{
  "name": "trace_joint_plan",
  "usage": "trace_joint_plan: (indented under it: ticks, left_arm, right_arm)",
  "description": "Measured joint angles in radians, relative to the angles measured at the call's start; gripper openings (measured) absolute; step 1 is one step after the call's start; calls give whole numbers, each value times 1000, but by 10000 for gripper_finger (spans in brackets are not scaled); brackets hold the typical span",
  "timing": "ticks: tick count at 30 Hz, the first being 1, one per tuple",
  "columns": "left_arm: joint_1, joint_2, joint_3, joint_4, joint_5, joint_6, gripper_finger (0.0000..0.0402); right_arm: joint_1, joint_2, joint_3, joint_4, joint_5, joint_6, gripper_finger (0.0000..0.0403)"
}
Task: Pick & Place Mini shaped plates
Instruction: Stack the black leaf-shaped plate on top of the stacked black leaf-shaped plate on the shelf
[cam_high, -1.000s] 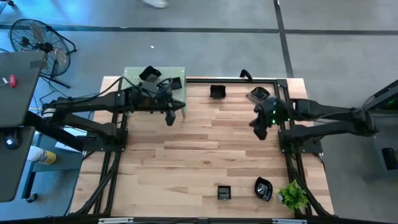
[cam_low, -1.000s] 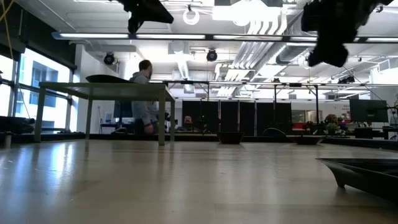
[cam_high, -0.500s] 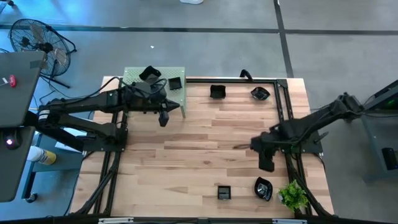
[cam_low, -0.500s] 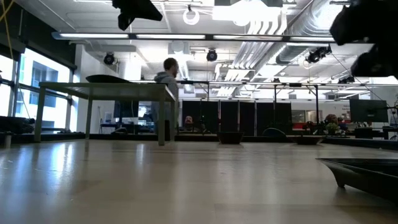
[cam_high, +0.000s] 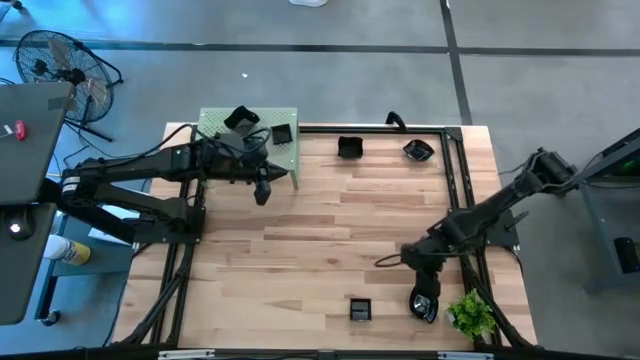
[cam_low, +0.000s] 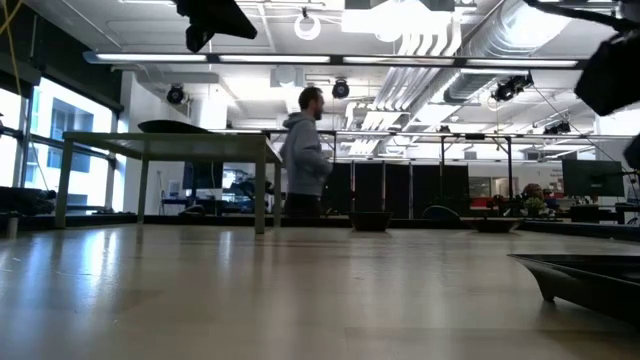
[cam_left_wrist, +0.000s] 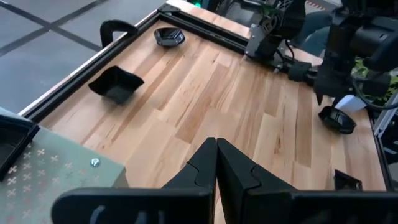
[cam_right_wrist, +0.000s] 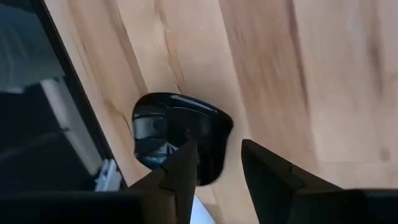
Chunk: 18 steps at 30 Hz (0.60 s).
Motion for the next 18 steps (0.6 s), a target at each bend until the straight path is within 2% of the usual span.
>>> trace_joint_plan:
  ticks: [9, 18]
  left_arm:
    - [0, 0, 0, 9, 0, -4, 1]
    - [0, 0, 0, 10, -1, -4, 1]
  right_arm:
    - [94, -14, -118, 214, 30, 150, 122]
    - [126, -14, -198, 310, 53, 234, 106]
